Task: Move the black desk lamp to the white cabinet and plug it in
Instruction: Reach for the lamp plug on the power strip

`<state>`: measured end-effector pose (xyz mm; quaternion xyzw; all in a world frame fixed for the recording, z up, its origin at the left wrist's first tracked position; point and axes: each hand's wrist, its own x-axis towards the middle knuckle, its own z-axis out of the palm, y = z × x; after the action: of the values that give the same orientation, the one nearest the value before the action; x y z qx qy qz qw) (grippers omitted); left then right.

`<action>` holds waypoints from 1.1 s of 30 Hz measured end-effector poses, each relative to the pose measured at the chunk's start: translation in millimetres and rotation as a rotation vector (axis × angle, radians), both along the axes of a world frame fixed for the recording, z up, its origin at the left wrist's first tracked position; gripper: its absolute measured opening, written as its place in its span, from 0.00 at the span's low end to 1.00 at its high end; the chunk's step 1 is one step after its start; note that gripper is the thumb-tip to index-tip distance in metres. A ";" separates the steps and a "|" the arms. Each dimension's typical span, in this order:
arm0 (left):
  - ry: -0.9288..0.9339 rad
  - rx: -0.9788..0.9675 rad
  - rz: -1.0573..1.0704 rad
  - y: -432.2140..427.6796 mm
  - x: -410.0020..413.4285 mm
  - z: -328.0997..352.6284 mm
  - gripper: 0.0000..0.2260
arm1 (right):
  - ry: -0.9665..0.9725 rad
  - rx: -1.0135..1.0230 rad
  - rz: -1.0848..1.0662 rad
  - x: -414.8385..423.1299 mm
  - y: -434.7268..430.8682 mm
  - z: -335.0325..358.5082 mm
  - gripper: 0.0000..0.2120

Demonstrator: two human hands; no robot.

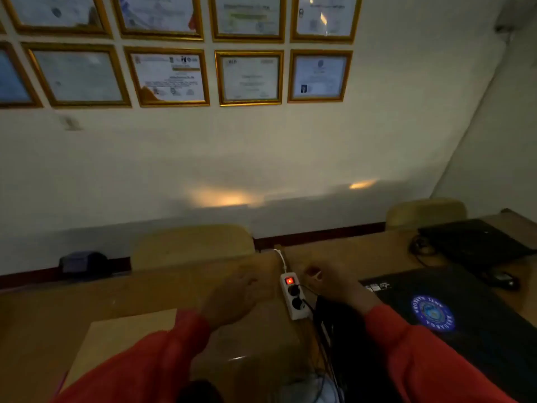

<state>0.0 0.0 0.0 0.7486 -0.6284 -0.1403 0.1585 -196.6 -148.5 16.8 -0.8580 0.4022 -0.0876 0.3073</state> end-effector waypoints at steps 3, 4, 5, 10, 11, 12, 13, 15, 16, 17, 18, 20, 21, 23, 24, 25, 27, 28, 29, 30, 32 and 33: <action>0.026 0.089 0.005 -24.3 3.6 -27.4 0.20 | 0.068 0.037 0.014 3.0 -19.5 -27.6 0.09; 0.016 0.115 0.013 -32.4 3.1 -36.3 0.21 | 0.091 0.062 0.009 3.1 -22.3 -33.9 0.09; 0.002 0.139 0.022 -41.8 2.5 -47.0 0.22 | 0.088 0.082 0.004 4.2 -28.7 -45.8 0.09; -0.054 0.205 -0.038 -82.9 -5.4 -96.2 0.24 | 0.129 0.103 0.035 15.8 -48.2 -78.2 0.10; -0.014 0.203 -0.042 -90.4 -9.2 -105.1 0.23 | 0.138 0.094 0.049 19.0 -52.3 -83.3 0.10; 0.037 0.211 -0.051 -97.6 -13.2 -113.8 0.21 | 0.154 0.076 0.059 22.5 -55.2 -85.4 0.10; 0.082 0.236 -0.066 -104.2 -17.4 -122.0 0.19 | 0.161 0.049 0.060 25.6 -59.1 -89.6 0.10; 0.124 0.258 -0.048 -114.6 -24.8 -136.8 0.18 | 0.196 0.007 0.048 32.2 -64.1 -97.2 0.11; 0.139 0.250 -0.018 -118.5 -26.8 -143.1 0.18 | 0.229 0.000 0.046 36.0 -65.6 -100.2 0.12; 0.157 0.246 0.008 -120.8 -27.9 -148.2 0.18 | 0.244 -0.005 0.047 39.8 -66.9 -104.4 0.13; 0.168 0.243 0.025 -122.5 -28.6 -154.1 0.18 | 0.261 0.012 0.039 43.7 -67.6 -107.6 0.15; 0.185 0.262 0.052 -122.9 -28.6 -163.2 0.19 | 0.278 0.046 0.019 51.1 -70.3 -114.8 0.17; 0.189 0.271 0.059 -122.1 -27.6 -167.2 0.20 | 0.283 0.044 0.016 54.7 -72.2 -118.5 0.17; 0.188 0.257 0.064 -120.6 -25.3 -174.9 0.21 | 0.312 0.029 0.019 61.7 -75.9 -124.5 0.17; 0.180 0.243 0.068 -120.0 -24.0 -178.1 0.20 | 0.330 0.029 0.018 65.0 -77.1 -126.8 0.17; 0.168 0.231 0.082 -119.5 -22.7 -180.8 0.20 | 0.338 0.026 0.019 68.0 -78.0 -130.3 0.16; 0.151 0.216 0.097 -119.5 -20.0 -185.4 0.20 | 0.363 0.024 0.011 74.1 -77.6 -137.4 0.15; 0.148 0.207 0.091 -120.2 -18.8 -187.9 0.20 | 0.372 0.029 0.000 76.6 -76.5 -140.6 0.15; 0.150 0.205 0.082 -121.0 -17.7 -189.9 0.20 | 0.370 0.029 -0.008 78.6 -76.2 -144.3 0.14; 0.152 0.205 0.073 -121.7 -16.5 -191.0 0.20 | 0.364 0.030 -0.014 80.5 -76.5 -147.6 0.14; 0.138 0.203 0.069 -124.6 -14.5 -191.9 0.20 | 0.337 0.038 -0.039 83.0 -78.4 -152.0 0.14; 0.125 0.206 0.072 -125.6 -14.2 -191.4 0.21 | 0.324 0.045 -0.053 83.7 -79.8 -153.3 0.13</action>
<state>-14.2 -125.6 -191.4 0.7729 -0.5721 -0.2447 0.1244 -113.0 -228.2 -136.5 -0.8430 0.4708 0.0527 0.2550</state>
